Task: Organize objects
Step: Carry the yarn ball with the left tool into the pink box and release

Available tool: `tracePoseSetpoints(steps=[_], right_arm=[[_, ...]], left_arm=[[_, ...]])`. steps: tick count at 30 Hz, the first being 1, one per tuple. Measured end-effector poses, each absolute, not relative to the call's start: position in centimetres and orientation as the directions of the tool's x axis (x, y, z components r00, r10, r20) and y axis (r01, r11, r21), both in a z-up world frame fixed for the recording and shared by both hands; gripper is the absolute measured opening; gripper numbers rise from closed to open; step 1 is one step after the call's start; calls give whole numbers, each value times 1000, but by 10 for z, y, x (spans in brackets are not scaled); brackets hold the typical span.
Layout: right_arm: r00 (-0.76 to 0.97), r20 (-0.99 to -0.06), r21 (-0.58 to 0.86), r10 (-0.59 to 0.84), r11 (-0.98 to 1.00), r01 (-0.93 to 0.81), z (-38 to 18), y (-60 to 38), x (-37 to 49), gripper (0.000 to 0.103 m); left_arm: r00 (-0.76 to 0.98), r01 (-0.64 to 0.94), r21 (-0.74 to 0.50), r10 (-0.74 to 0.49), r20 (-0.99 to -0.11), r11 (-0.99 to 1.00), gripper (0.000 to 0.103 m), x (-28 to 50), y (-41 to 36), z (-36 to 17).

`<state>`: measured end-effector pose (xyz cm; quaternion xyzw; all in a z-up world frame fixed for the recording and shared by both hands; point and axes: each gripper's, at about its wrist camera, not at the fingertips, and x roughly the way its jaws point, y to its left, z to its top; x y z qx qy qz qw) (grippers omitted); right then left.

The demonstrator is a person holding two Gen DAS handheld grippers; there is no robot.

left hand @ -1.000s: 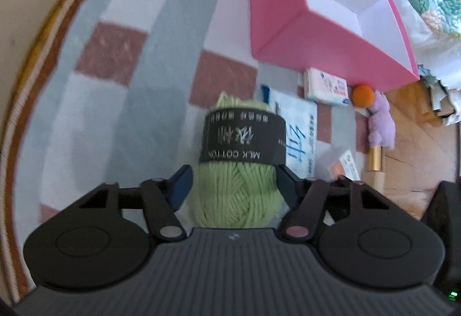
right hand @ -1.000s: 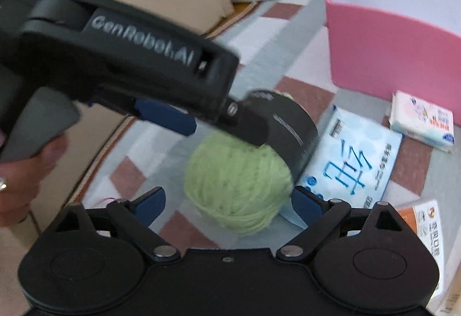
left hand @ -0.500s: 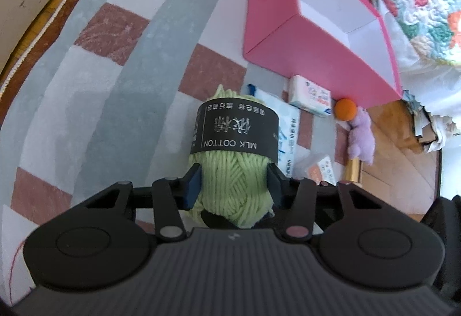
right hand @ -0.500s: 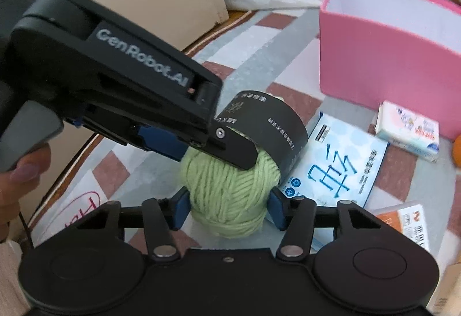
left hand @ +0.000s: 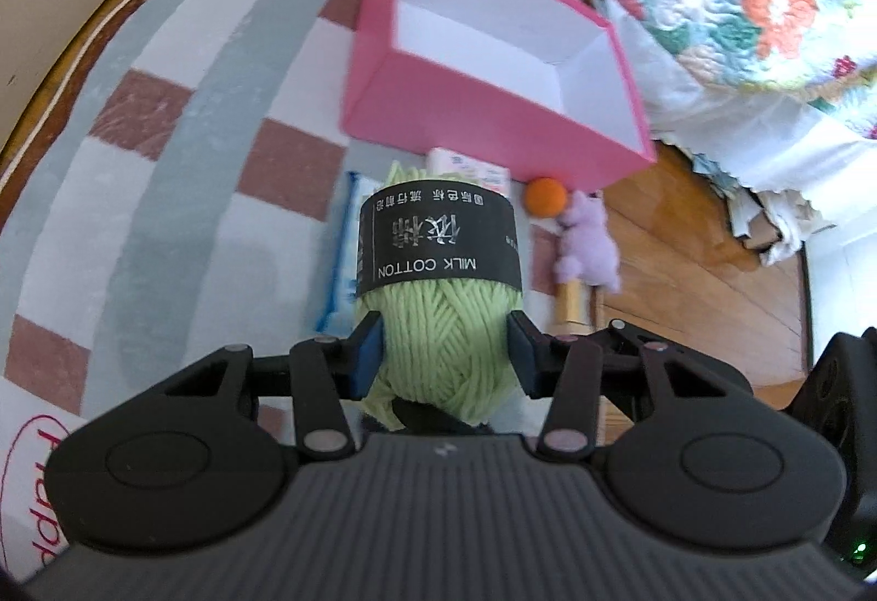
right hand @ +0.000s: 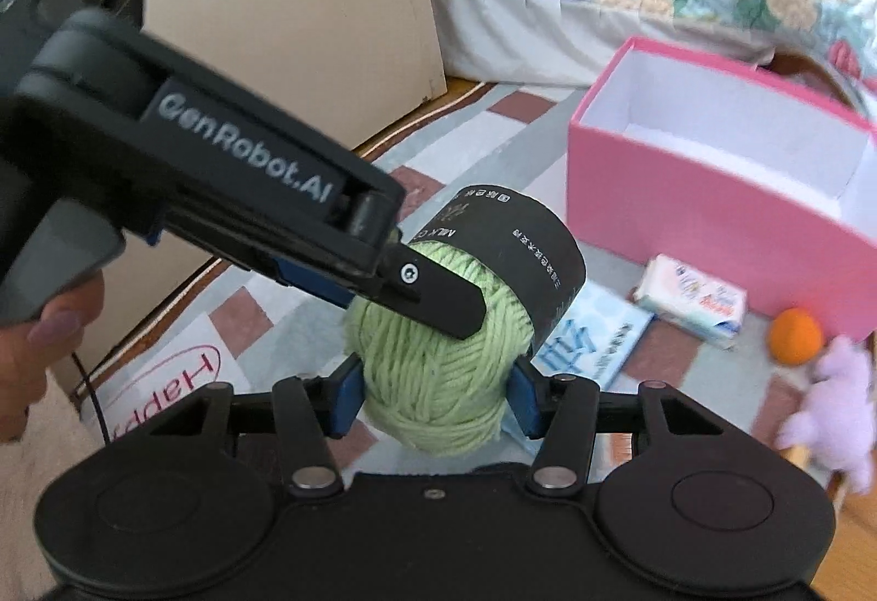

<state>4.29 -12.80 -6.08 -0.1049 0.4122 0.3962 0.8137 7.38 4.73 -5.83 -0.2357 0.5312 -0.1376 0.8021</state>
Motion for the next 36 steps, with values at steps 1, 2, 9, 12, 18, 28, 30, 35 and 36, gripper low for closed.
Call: tracePoseSetpoints(steps=[1, 2, 9, 12, 18, 28, 30, 35, 36], right_arm=[[352, -753, 152, 557, 667, -730, -56, -132, 43, 59], [357, -750, 153, 557, 671, -726, -50, -137, 43, 58], [395, -731, 126, 556, 679, -723, -3, -169, 51, 59], [431, -723, 106, 540, 703, -703, 21, -183, 60, 59], [520, -694, 49, 497, 754, -655, 68, -197, 75, 58], [592, -687, 64, 421, 847, -528, 112, -210, 96, 58], [594, -692, 63, 410, 854, -516, 113, -212, 101, 58], [582, -718, 30, 382, 853, -522, 112, -210, 127, 58], [576, -722, 27, 383, 848, -530, 111, -209, 130, 58]], left_arm=[[398, -21, -525, -475, -785, 851, 47, 74, 44, -53], [397, -11, -525, -478, -784, 851, 47, 75, 39, -46], [373, 58, -532, -512, -774, 845, 47, 94, 5, 8], [372, 86, -545, -534, -759, 834, 47, 109, -7, 30], [380, 154, -546, -559, -737, 824, 47, 132, -27, 81], [359, 234, -574, -618, -699, 785, 47, 161, -45, 113], [361, 228, -584, -625, -693, 779, 47, 167, -47, 111], [385, 201, -613, -637, -668, 764, 47, 189, -47, 94], [389, 196, -613, -634, -668, 766, 47, 197, -48, 89]])
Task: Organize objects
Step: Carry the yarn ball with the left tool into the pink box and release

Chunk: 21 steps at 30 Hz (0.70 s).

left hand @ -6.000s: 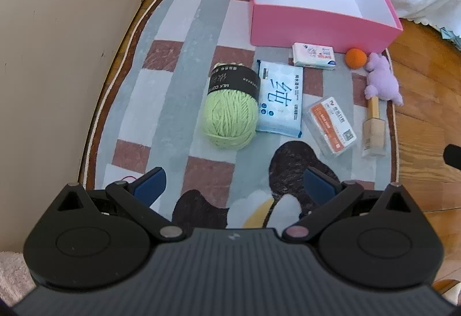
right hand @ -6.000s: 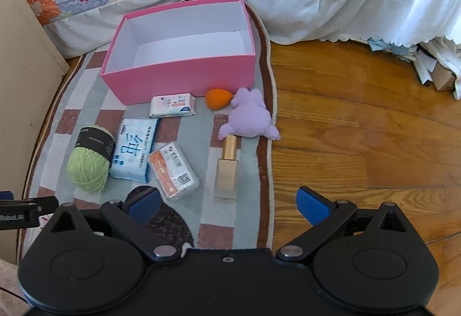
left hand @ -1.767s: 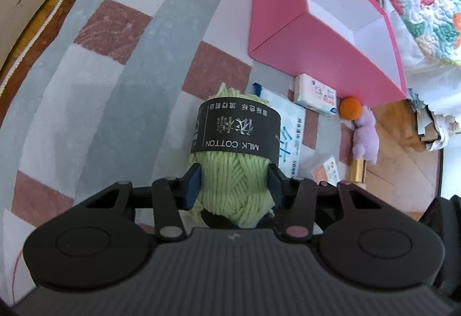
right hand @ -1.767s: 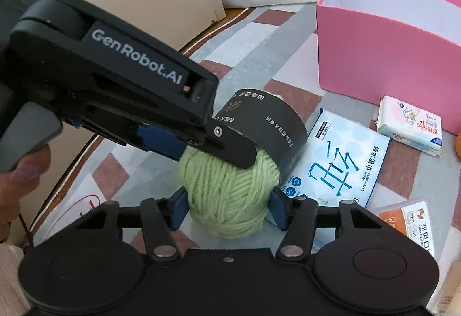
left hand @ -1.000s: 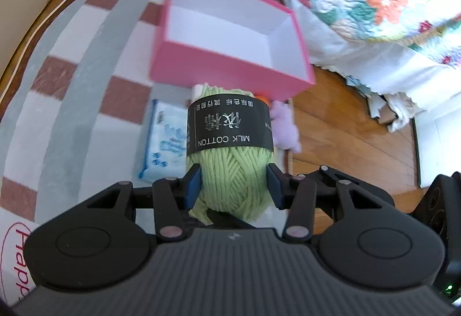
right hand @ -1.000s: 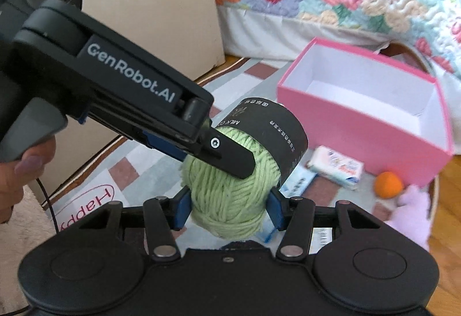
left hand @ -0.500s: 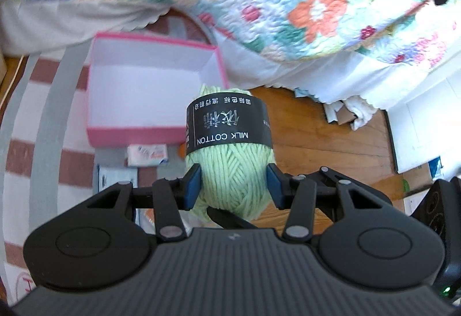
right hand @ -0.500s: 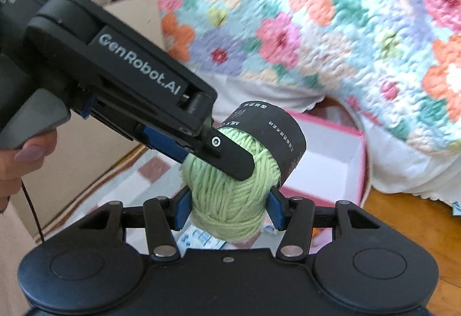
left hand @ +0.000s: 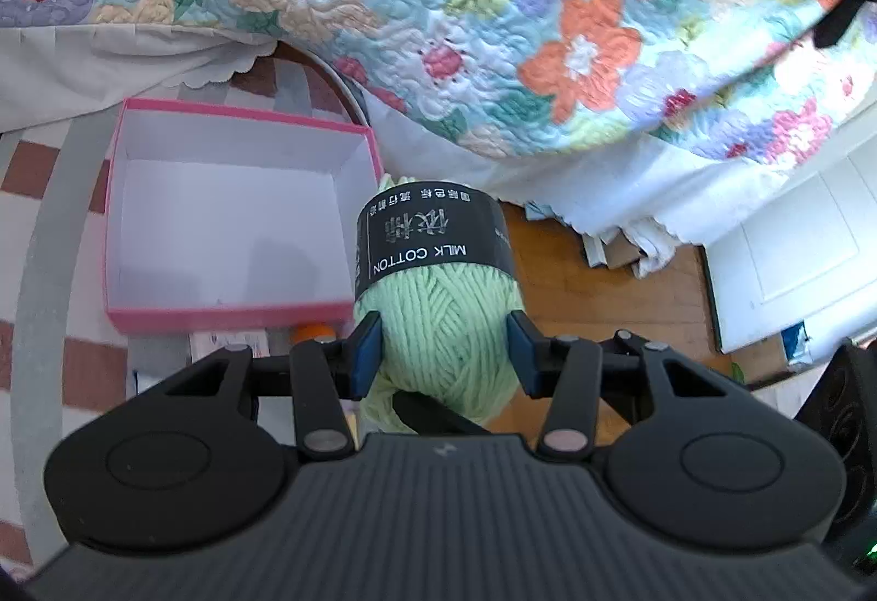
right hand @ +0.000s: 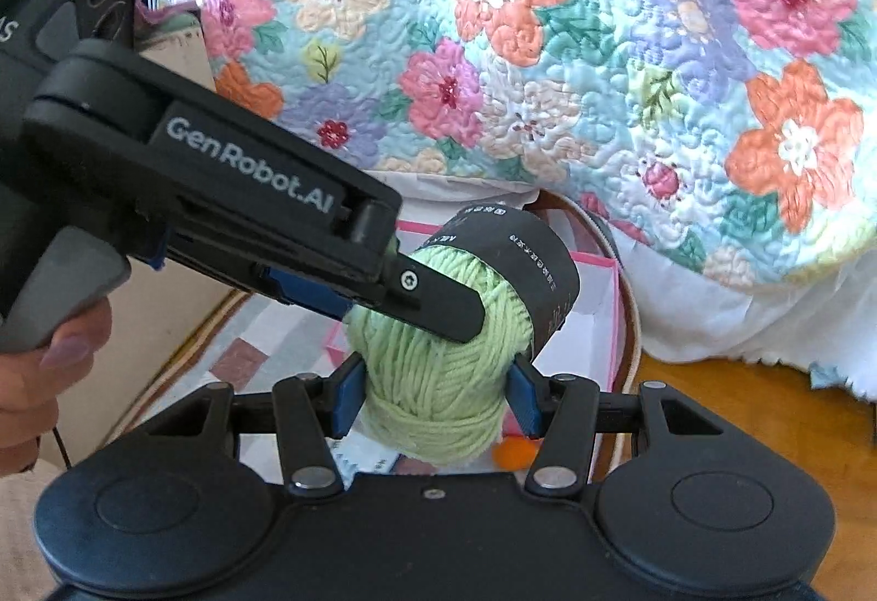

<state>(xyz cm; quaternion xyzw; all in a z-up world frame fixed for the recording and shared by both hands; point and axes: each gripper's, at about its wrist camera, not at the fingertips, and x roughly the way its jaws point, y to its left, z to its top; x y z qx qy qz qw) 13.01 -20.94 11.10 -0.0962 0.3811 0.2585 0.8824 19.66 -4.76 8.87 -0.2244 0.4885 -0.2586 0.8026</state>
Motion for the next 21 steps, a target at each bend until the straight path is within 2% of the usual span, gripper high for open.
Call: tracePoseSetpoints(steps=[10, 13, 15, 21], right_arm=[[508, -767, 4, 392, 794, -607, 42, -209, 223, 58], [499, -772, 61, 394, 827, -558, 8, -214, 249, 58], [500, -769, 107, 398, 851, -513, -15, -213, 267, 58], [508, -790, 78, 342, 879, -470, -70, -205, 300, 58]], left_arm=[[350, 168, -612, -628, -696, 772, 47, 289, -68, 9], [347, 154, -573, -587, -732, 805, 46, 314, -80, -21], [345, 205, -536, -573, -743, 819, 47, 332, -86, -42], [291, 113, -637, -639, -712, 762, 46, 375, -76, -103]])
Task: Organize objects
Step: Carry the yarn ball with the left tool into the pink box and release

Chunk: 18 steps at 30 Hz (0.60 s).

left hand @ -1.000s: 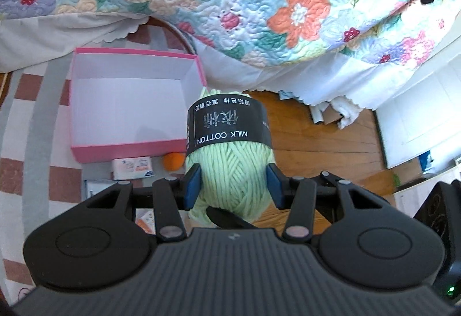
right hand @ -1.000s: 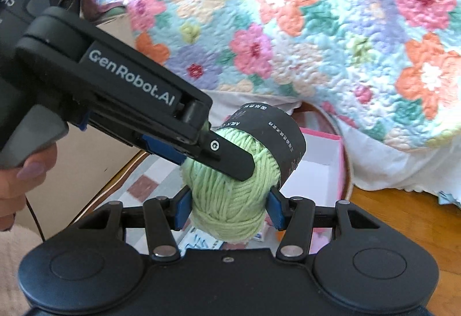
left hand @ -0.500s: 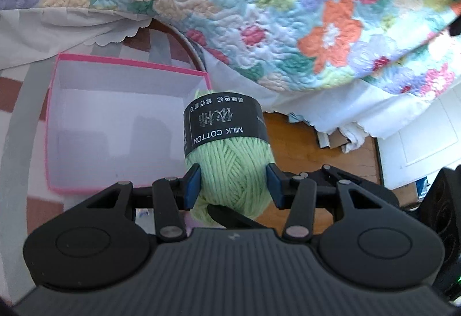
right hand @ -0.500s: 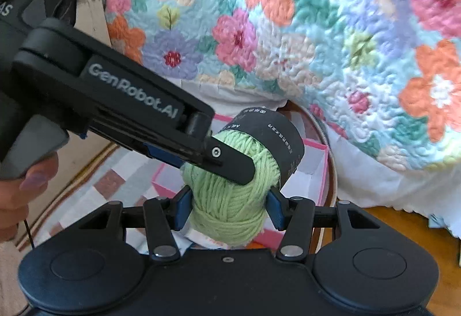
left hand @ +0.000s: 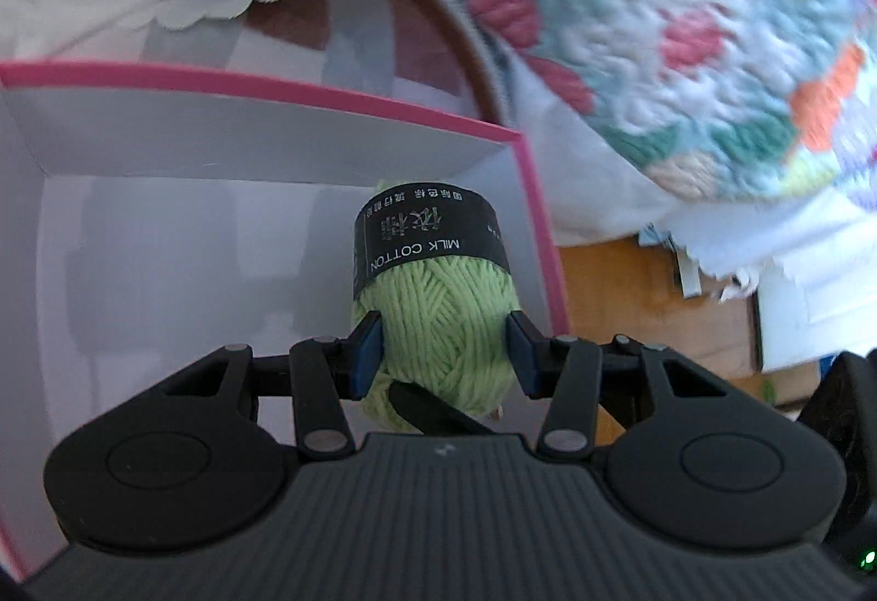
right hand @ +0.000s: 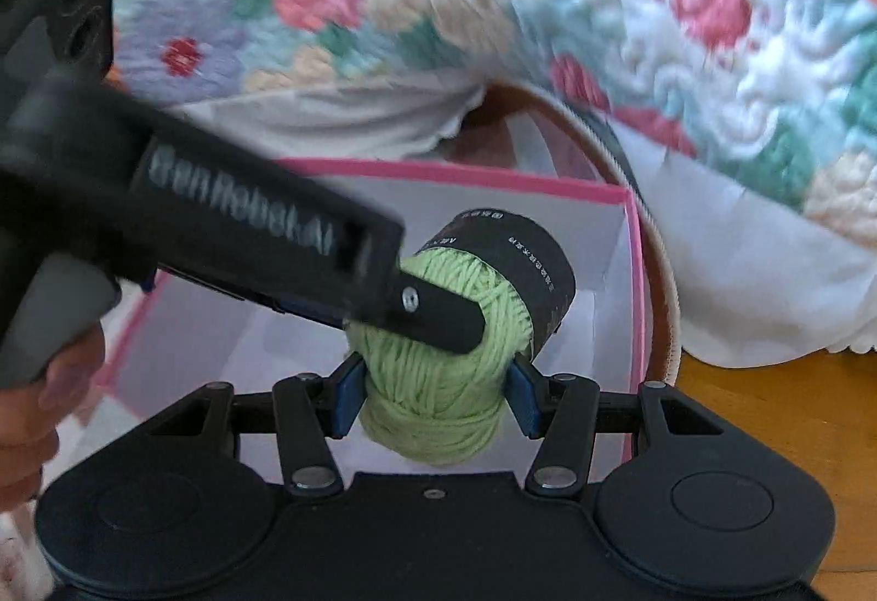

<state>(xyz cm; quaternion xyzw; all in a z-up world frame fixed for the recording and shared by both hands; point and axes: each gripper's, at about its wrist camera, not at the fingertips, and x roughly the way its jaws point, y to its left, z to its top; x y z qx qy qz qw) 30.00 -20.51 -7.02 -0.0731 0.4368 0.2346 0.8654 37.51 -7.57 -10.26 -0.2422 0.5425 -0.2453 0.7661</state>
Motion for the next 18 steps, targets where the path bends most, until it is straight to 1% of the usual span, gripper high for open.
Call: tracePoseSetpoints(steps=[3, 7, 11, 14, 16, 17, 18], right_arm=[[498, -806, 39, 320, 869, -493, -83, -200, 309, 58], [478, -814, 76, 331, 876, -476, -95, -200, 317, 58], [502, -826, 24, 256, 907, -421, -100, -199, 321, 58], [532, -815, 22, 229, 930, -366, -99, -200, 323, 59], [547, -808, 25, 220, 940, -341, -96, -199, 323, 61], [550, -807, 26, 214, 944, -328, -95, -200, 320, 61], [551, -806, 34, 216, 946, -321, -94, -201, 317, 61]], left_arm=[[288, 74, -638, -629, -722, 767, 46, 380, -73, -117], [288, 47, -671, -653, -700, 740, 47, 383, -63, -126], [276, 18, -713, -689, -670, 701, 47, 382, -60, -133], [294, 26, -634, -612, -734, 773, 47, 381, -67, -135], [291, 27, -621, -600, -745, 784, 37, 383, -71, -139], [283, 19, -623, -602, -747, 782, 29, 384, -72, -141], [278, 14, -637, -614, -738, 771, 26, 385, -74, -144]])
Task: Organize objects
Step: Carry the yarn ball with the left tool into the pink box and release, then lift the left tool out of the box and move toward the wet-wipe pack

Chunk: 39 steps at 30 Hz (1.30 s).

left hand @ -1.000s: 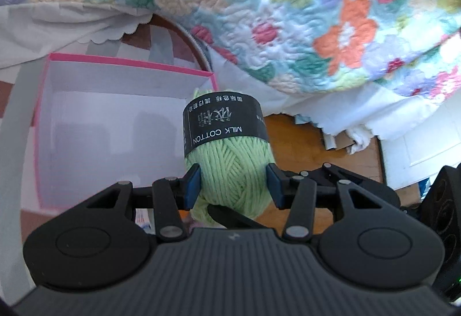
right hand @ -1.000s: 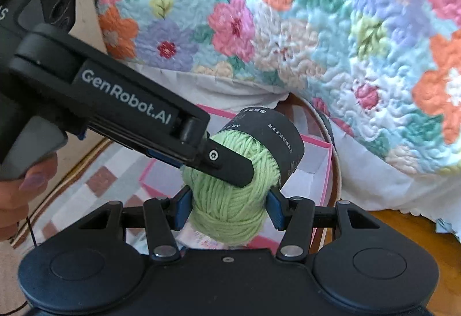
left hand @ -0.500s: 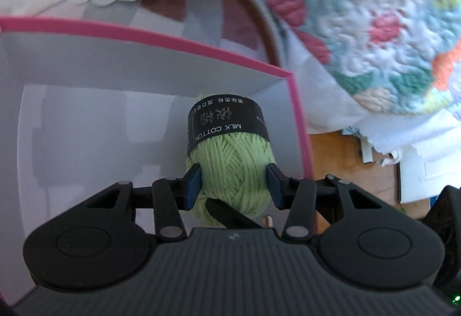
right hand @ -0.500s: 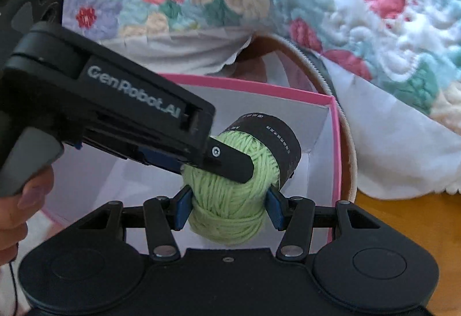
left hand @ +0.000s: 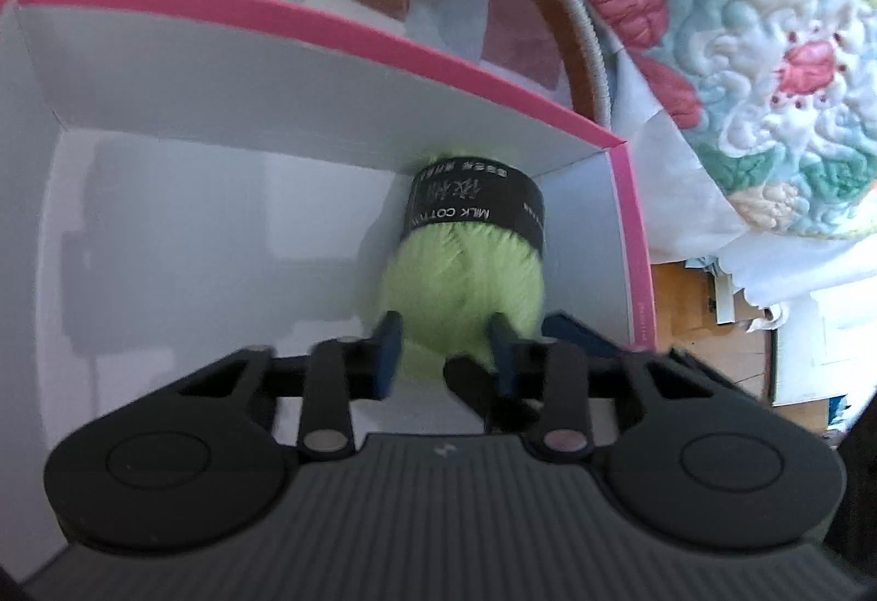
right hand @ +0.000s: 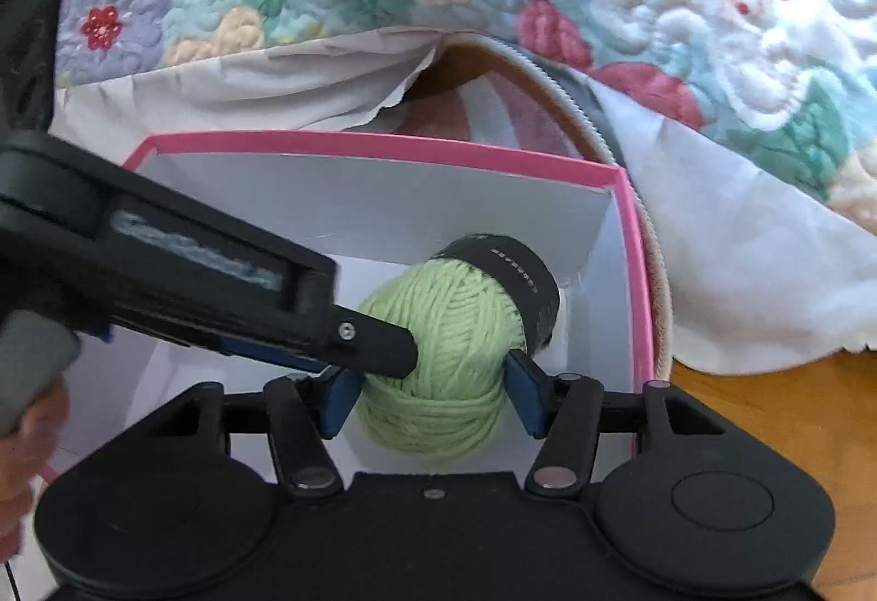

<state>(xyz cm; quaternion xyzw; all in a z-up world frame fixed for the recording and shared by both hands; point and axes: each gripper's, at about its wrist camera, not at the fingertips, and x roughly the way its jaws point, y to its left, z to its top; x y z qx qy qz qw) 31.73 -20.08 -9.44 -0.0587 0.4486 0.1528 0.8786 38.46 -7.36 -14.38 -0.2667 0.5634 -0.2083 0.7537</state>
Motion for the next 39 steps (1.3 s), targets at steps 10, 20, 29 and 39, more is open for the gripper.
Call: tracePoseSetpoints(steps=[10, 20, 29, 39], right_arm=[[555, -805, 35, 207, 952, -305, -85, -214, 291, 58], [559, -762, 249, 328, 944, -214, -66, -238, 240, 58], [533, -789, 172, 305, 943, -285, -15, -212, 210, 62], [562, -779, 108, 277, 943, -315, 52, -198, 136, 68]], left_arm=[[252, 72, -664, -658, -709, 744, 24, 377, -105, -143], [307, 167, -516, -541, -783, 840, 62, 326, -83, -83], [372, 206, -374, -426, -825, 904, 77, 253, -39, -1], [390, 295, -256, -360, -848, 921, 87, 170, 1, 82]])
